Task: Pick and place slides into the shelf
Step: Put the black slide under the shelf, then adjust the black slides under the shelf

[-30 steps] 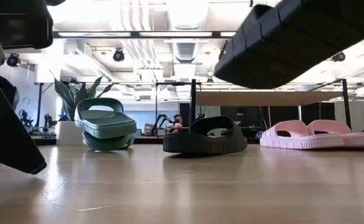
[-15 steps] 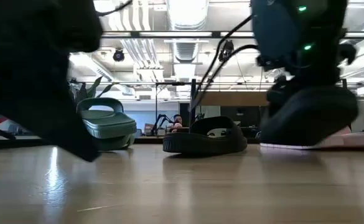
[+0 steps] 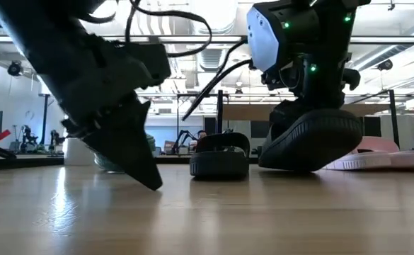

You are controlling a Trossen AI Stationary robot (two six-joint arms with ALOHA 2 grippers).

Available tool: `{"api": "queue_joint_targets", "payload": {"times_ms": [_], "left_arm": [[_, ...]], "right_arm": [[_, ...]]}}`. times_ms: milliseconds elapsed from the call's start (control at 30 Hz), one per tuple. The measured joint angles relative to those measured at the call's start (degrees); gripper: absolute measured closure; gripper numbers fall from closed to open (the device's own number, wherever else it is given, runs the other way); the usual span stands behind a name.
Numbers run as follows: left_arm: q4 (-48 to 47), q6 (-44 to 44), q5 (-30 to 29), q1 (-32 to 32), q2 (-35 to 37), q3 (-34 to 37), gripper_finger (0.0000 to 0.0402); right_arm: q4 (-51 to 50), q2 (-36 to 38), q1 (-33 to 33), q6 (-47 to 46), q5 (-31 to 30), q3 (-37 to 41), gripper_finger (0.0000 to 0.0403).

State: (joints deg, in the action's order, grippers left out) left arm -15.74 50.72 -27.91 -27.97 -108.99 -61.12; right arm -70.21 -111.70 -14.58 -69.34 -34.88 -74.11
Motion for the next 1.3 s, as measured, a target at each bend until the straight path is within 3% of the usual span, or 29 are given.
{"api": "queue_joint_targets", "payload": {"times_ms": [233,467,900,1167,1300], "left_arm": [[12.02,-7.04,0.55,6.42,0.35,5.54,0.0192],[26.11,-10.80,9.27,14.12,0.69,10.63,0.0192],[26.46,-15.08,13.66,16.44,2.23,10.92,0.0192],[25.82,-15.28,14.22,16.46,3.52,10.96,0.0192],[23.60,-14.91,14.62,16.43,5.64,11.28,0.0192]], "right_arm": [[0.35,-0.13,0.15,1.05,-1.25,0.07,0.0390],[1.48,-0.13,0.26,2.48,-1.35,0.38,0.0383],[0.74,1.50,-1.15,6.43,-1.52,-0.47,0.0224],[-0.68,8.35,-4.39,8.78,0.67,-1.60,0.0200],[-6.73,14.26,-7.05,1.84,-0.74,-1.66,0.0200]]}}
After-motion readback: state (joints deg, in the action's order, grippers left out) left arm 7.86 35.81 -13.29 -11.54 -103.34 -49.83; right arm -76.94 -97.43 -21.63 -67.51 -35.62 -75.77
